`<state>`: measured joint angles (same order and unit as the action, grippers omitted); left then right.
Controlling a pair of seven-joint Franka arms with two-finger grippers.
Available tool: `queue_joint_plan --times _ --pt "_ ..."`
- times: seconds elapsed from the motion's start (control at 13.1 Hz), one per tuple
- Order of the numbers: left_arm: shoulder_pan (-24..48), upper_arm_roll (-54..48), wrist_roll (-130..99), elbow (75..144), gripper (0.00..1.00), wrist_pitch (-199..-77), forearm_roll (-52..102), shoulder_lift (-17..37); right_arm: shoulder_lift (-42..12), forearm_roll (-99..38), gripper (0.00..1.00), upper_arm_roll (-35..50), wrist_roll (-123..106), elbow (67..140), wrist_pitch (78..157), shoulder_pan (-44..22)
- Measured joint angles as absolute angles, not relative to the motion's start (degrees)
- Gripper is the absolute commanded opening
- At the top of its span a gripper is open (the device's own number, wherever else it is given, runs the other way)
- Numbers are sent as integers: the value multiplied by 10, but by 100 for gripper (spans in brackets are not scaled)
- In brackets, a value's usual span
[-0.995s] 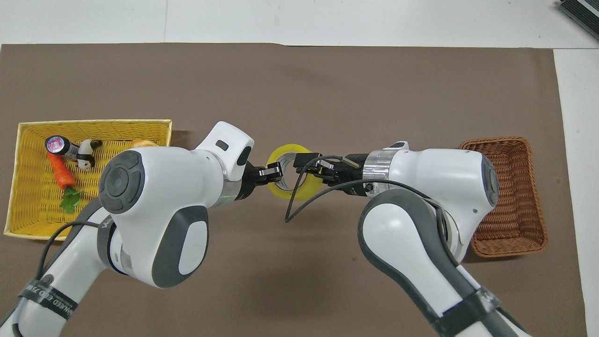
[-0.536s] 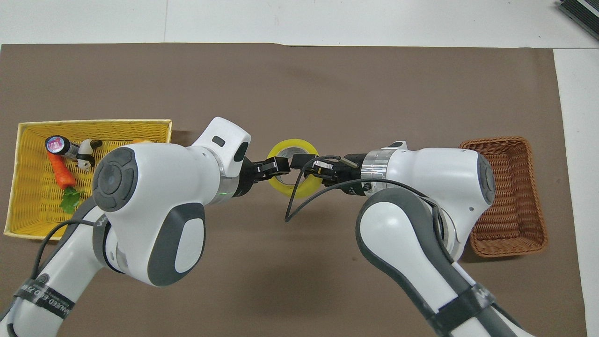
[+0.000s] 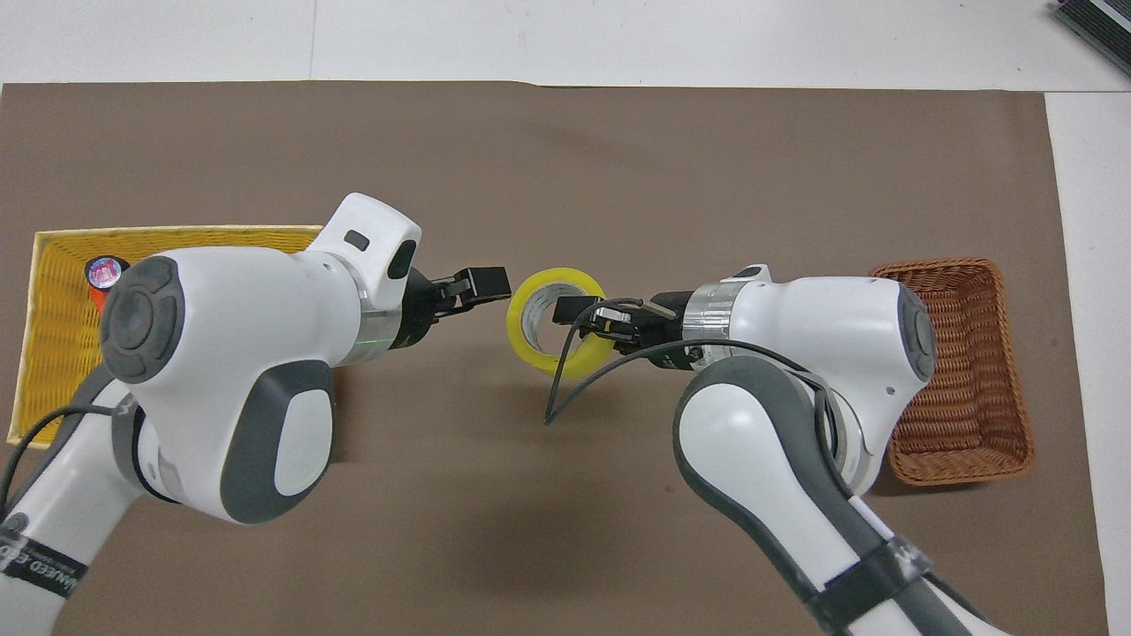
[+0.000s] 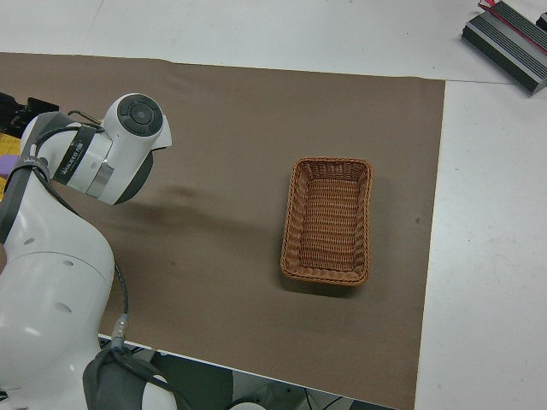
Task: Move tape to another basket
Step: 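Open the left gripper and withdraw it while the right gripper holds tape, then carry the tape with the right gripper and lower it into the wicker basket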
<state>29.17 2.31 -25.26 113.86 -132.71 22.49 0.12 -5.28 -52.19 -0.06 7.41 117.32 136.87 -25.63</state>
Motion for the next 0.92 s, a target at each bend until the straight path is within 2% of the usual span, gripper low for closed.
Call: queue_joint_plan --times 0.54,0.92 --pt "178 27 -107 1138 100 -1239 98 -18 -53 -445 0 -4 75 1165 1304 -220" --pt "63 29 95 1110 100 -1224 69 -19 -53 -319 0 -5 160 1104 1222 -180"
